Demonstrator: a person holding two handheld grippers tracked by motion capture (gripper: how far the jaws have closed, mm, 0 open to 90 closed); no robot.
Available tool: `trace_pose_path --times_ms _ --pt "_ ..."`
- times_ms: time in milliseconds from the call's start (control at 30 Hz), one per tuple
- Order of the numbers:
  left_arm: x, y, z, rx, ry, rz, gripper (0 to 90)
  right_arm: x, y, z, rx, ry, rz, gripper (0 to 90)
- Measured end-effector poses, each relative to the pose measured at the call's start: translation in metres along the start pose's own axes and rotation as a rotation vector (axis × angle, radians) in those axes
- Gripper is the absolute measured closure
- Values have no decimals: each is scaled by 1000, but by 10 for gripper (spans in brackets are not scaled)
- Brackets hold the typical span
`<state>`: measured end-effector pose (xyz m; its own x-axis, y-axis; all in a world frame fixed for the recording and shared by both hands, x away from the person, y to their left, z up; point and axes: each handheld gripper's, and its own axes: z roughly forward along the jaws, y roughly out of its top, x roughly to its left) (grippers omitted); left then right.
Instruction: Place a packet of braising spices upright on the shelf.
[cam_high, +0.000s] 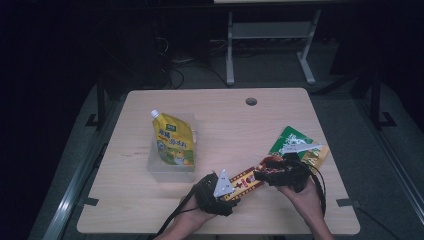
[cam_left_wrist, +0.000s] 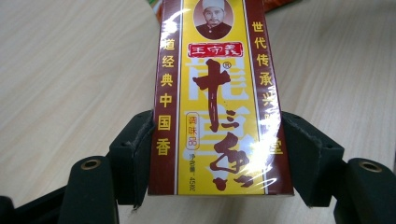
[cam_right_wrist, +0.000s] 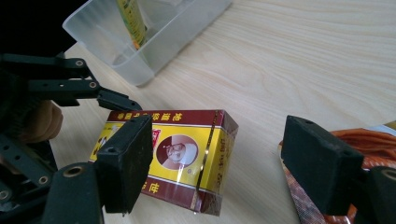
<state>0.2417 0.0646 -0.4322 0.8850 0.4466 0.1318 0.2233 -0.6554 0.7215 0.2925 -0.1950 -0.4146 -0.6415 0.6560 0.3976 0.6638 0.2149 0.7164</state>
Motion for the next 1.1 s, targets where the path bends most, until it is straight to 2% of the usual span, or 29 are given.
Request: trace_pose_path --times_ms 100,267,367,433,467,700,800,933,1100 --pt "2 5 0 -4 15 -2 322 0 3 3 6 1 8 240" --pt "10 16 -1 -29 49 -4 322 -3 3 3 -20 8 49 239" --pt "12 15 -2 -41 58 -21 322 -7 1 5 -21 24 69 240" --pt "12 15 -2 -40 66 -18 322 -7 1 5 -24 28 76 241" --pt "12 15 -2 -45 67 -28 322 -8 0 7 -29 43 95 244" --pt "10 14 -3 -52 86 -26 322 -10 -2 14 -24 92 138 258" --pt "10 13 -3 -55 94 -42 322 -11 -4 19 -11 139 179 297" --pt "9 13 -2 -57 97 -49 322 -10 -4 21 2 175 190 370" --pt "7 13 -1 -55 101 -56 320 -9 -3 21 1 174 202 390"
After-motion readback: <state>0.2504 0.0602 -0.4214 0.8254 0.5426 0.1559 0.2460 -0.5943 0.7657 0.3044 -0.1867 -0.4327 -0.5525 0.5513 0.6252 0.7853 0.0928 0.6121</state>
